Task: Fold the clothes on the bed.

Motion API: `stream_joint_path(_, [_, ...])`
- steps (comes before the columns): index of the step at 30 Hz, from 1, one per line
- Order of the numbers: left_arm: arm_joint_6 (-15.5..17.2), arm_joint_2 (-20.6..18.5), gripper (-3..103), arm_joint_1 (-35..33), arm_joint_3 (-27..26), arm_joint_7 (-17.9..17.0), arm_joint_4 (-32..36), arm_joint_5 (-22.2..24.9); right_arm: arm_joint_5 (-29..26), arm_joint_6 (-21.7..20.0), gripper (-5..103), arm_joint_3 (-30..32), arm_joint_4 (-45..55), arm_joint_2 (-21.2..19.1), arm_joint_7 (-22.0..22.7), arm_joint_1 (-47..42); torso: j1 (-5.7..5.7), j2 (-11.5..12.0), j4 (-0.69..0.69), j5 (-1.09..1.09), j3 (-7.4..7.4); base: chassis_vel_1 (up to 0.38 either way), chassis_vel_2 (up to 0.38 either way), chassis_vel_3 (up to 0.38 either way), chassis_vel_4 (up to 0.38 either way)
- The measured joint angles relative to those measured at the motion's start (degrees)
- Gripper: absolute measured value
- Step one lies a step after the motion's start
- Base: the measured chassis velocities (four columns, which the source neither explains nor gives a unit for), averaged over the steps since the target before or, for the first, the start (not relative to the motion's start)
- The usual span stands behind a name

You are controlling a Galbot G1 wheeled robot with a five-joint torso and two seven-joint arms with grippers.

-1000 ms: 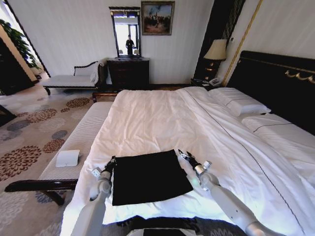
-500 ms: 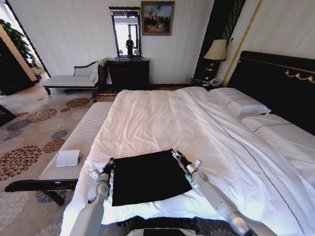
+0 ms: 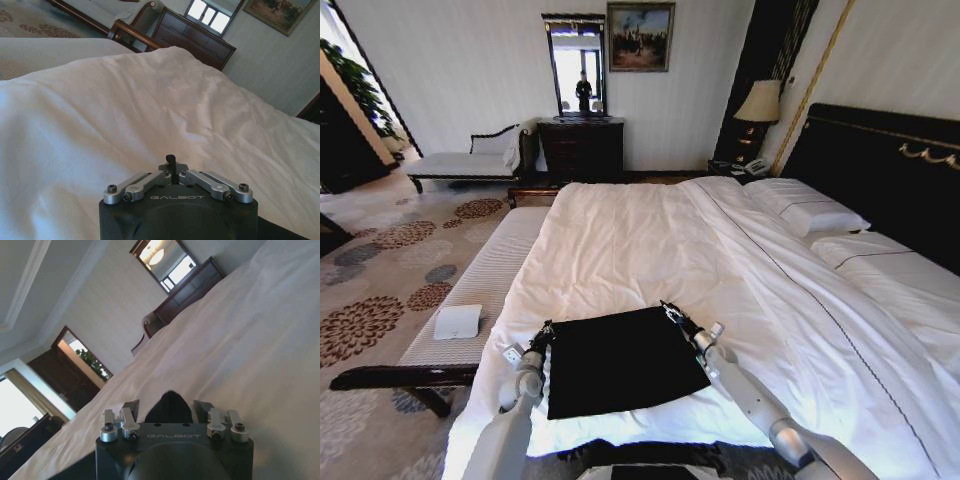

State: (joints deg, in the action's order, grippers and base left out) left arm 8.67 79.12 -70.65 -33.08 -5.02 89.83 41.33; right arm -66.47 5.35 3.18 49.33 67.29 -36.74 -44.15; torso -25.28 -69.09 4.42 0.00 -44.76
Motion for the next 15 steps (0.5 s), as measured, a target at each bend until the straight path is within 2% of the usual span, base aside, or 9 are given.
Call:
stream_joint_path(2, [0.0,0.04,1,0.05,0.0,0.0,-0.14,-0.03,0.2,-0.61,51,0.09,0.37,-0.62,-0.63,-0.47,0.0,0.0,0.0,0.01,0.0,0.0,0.0,0.0,0.0])
stream_joint_path(4, [-0.01,0.06,1,0.06,0.01,0.0,-0.16,-0.05,0.26,-0.76,51,0.12,0.5,-0.78,-0.76,-0.58,0.0,0.0,0.0,0.01,0.0,0.0,0.0,0.0,0.0])
stream_joint_path(8, [-0.01,0.23,1,0.12,0.06,-0.06,-0.19,-0.21,0.29,-1.07,28,0.24,1.27,-1.53,-1.12,-0.85,0.0,0.0,0.0,0.0,0.0,0.0,0.0,0.0,0.0])
stream_joint_path(10, [-0.01,0.25,1,0.12,0.07,-0.09,-0.17,-0.23,0.23,-1.07,28,0.26,1.37,-1.54,-1.15,-0.84,0.0,0.0,0.0,0.01,0.0,0.0,0.0,0.0,0.0])
stream_joint_path(13, [-0.01,0.27,1,-0.06,0.07,-0.12,0.05,-0.41,0.15,-0.77,13,0.26,1.87,-1.75,-1.18,-0.81,0.0,0.0,-0.01,0.0,0.0,0.0,0.0,0.0,0.0])
stream_joint_path(14, [-0.01,0.27,1,-0.06,0.07,-0.12,0.05,-0.41,0.15,-0.77,13,0.26,1.87,-1.75,-1.18,-0.81,0.0,0.0,-0.01,0.0,0.0,0.0,0.0,0.0,0.0])
stream_joint_path(15, [-0.01,0.27,1,-0.12,0.06,-0.13,0.12,-0.44,0.15,-0.68,7,0.24,1.95,-1.8,-1.17,-0.82,0.0,0.0,-0.01,0.01,0.0,0.0,0.0,0.0,0.0])
